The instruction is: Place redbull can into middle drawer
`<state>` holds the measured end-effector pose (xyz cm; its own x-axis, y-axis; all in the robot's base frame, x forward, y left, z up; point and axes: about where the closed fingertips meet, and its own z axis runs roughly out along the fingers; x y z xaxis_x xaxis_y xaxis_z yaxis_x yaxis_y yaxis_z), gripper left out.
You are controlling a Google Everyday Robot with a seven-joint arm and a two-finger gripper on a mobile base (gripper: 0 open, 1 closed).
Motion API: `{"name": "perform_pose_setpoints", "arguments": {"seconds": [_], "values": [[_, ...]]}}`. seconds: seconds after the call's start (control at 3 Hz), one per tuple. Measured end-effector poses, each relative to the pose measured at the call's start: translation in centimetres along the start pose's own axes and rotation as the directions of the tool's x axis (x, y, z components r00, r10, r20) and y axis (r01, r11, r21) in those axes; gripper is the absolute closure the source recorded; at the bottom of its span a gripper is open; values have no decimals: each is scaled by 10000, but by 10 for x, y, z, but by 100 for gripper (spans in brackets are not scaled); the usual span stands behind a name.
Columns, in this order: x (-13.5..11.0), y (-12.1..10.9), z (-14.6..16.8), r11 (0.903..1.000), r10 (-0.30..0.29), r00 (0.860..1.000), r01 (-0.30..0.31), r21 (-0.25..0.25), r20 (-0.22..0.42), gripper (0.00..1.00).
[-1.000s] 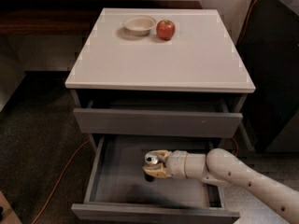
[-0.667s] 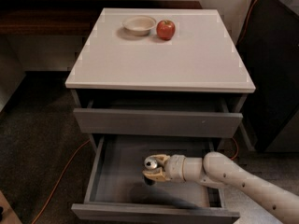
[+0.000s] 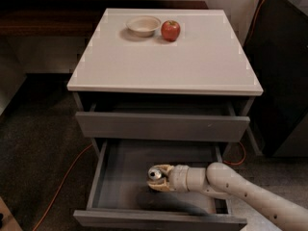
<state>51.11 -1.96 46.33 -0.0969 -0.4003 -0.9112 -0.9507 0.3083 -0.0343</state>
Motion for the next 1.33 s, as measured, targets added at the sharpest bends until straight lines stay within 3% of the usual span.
{"name": "perform_pose_setpoints", "arguments": {"seconds": [1.0, 1.33], "values": [[25, 5, 8, 9998, 98, 9995, -103, -166, -294, 5], [26, 6, 9, 9998, 102, 9995, -107, -186, -294, 0]]}}
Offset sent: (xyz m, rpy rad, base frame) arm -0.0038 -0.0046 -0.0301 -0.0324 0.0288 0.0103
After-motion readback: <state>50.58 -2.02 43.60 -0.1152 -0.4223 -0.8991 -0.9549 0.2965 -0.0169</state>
